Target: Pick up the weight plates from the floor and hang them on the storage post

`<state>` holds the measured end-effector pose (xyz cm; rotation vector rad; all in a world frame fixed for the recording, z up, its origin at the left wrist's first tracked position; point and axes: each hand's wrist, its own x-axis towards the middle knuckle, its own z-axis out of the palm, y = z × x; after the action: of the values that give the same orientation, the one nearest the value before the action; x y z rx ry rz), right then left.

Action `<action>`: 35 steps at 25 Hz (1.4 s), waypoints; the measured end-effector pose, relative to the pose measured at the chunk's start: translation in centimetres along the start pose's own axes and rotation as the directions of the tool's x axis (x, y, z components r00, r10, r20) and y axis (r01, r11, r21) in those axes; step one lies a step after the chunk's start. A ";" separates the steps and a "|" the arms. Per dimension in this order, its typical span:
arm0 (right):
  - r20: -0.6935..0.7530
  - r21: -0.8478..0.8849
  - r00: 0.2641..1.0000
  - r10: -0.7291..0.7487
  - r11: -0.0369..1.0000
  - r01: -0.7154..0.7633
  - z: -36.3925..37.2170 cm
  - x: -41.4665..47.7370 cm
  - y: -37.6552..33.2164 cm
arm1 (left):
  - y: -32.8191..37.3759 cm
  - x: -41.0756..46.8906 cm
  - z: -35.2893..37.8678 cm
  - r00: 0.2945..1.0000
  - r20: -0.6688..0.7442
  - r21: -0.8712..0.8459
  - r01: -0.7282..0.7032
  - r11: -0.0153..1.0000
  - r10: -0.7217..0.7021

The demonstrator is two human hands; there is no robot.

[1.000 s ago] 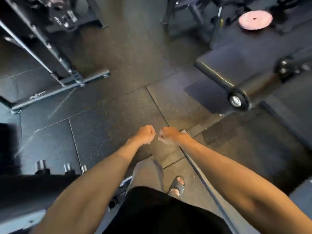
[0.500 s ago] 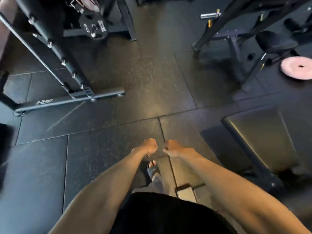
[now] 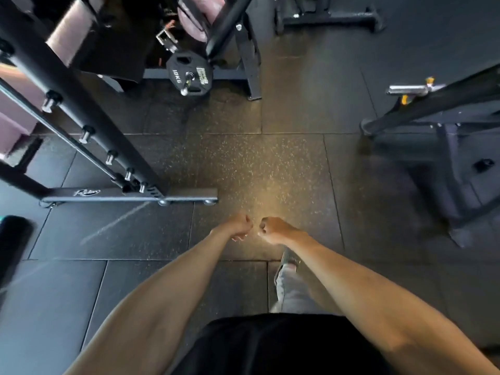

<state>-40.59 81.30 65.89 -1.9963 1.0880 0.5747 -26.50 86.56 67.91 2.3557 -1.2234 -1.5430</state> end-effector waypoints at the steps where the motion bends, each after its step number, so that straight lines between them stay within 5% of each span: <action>1: 0.004 -0.003 1.000 -0.029 1.000 0.029 -3.9 2.1 0.0 | 1.9 1.8 -2.4 0.999 -0.039 -0.049 0.024 0.999 -0.026; 6: 0.015 -0.072 0.992 -0.123 0.990 0.123 -20.8 13.2 -1.7 | 9.6 11.1 -14.4 0.983 -0.146 -0.267 0.067 0.961 -0.109; 15: 0.140 -0.307 0.954 -0.266 0.904 0.297 -39.6 38.6 -11.8 | 13.4 31.3 -36.5 0.949 -0.175 -0.465 0.153 0.872 -0.260; 26: 0.347 -0.371 0.853 -0.390 0.778 0.506 -54.4 66.0 -32.6 | 7.3 46.6 -63.4 0.871 -0.092 -0.635 0.322 0.702 -0.482; 30: 0.409 -0.395 0.790 -0.456 0.692 0.604 -57.9 75.8 -41.4 | 3.5 50.6 -72.7 0.737 -0.199 -0.748 0.311 0.586 -0.646; 35: 0.543 -0.406 0.690 -0.479 0.570 0.714 -59.7 82.7 -52.1 | -2.2 52.6 -82.7 0.676 -0.117 -0.807 0.363 0.467 -0.727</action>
<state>48.88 9.81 66.48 -2.4589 -0.1201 0.9346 50.18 25.47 68.70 2.3450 0.3584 -1.1054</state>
